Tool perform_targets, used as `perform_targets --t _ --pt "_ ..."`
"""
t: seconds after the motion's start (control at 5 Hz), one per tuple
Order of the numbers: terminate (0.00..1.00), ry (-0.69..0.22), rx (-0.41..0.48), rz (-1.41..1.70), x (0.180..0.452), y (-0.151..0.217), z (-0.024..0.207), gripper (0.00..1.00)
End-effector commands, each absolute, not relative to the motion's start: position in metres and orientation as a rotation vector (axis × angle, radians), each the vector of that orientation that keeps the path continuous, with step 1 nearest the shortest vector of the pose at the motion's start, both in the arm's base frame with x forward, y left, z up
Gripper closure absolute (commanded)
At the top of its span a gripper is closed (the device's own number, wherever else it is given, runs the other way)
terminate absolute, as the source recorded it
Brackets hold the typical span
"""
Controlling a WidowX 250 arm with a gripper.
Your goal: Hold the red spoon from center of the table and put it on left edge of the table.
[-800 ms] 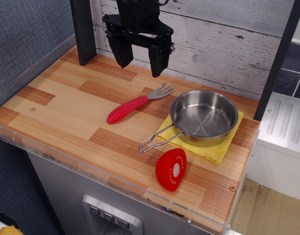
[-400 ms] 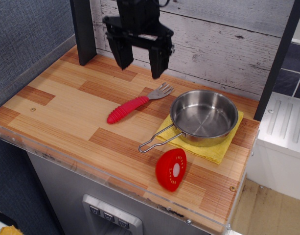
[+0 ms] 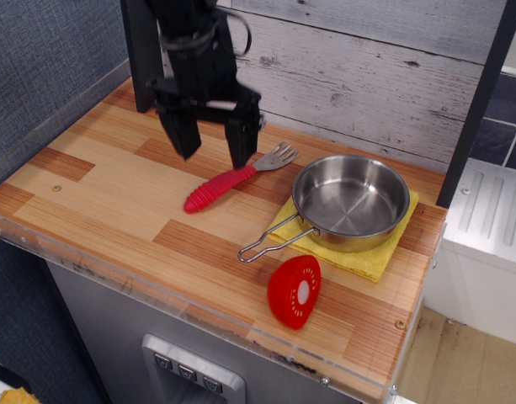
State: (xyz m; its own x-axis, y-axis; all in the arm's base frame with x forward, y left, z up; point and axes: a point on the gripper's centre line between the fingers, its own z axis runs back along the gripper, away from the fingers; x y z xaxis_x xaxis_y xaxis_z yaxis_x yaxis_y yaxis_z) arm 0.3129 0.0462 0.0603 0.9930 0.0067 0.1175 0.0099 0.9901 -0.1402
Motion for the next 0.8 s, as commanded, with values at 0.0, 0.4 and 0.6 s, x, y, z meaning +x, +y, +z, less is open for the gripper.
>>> perform_targets --t 0.0,0.4,0.6 --pt "0.0 -0.129 -0.143 -0.192 0.315 0.057 0.03 0.0" --pt "0.0 -0.131 -0.123 -0.342 0.333 0.049 0.021 0.0" --pt "0.0 -0.138 -0.11 -0.373 0.34 0.041 0.018 0.0"
